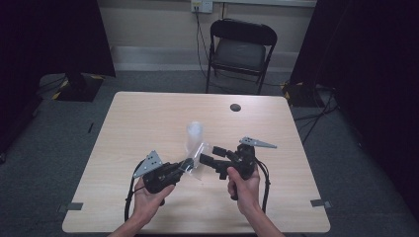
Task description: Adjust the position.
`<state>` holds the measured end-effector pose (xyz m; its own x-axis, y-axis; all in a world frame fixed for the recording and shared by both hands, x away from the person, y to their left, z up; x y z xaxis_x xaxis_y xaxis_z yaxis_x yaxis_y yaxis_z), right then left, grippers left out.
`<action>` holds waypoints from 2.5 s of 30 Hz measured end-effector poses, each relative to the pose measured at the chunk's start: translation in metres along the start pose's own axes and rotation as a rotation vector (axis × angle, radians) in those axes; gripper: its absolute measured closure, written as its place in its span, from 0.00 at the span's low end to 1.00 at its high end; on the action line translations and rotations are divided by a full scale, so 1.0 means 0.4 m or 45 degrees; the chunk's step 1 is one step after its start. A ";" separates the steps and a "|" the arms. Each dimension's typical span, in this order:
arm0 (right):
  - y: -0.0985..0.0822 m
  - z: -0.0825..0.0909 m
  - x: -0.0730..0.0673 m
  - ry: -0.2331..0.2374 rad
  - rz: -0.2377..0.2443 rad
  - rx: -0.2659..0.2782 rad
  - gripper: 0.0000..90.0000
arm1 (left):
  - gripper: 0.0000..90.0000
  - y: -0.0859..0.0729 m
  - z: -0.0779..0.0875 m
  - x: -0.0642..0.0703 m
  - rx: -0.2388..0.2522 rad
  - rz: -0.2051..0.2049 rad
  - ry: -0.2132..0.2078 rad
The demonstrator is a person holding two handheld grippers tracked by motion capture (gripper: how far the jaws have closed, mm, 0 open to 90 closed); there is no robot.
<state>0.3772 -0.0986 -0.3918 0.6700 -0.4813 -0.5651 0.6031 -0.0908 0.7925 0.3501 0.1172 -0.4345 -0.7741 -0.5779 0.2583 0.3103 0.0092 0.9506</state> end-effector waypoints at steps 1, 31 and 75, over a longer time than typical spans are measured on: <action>0.000 0.002 0.002 -0.001 0.005 0.002 0.17 | 0.95 0.001 0.001 -0.001 -0.011 0.010 -0.007; -0.046 0.069 0.030 -0.144 0.303 -0.166 0.19 | 0.97 0.017 0.011 -0.006 -0.480 0.110 -0.106; -0.160 0.008 -0.063 -0.009 1.096 -0.567 0.18 | 0.97 0.003 -0.030 -0.010 -1.017 0.317 -0.282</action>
<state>0.3203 -0.0834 -0.4278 0.9572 -0.2340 0.1704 0.0169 0.6328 0.7741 0.3602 0.1095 -0.4363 -0.6960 -0.4623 0.5494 0.7156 -0.5099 0.4775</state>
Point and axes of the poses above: each handheld gripper's, and its own axes: z roughly backward along the jaws, y roughly out of its top, x roughly to its right, the point moved 3 cm from there along -z, roughly forward along the jaws, and after that the axes turned 2 degrees about -x, right-handed, at the moved point
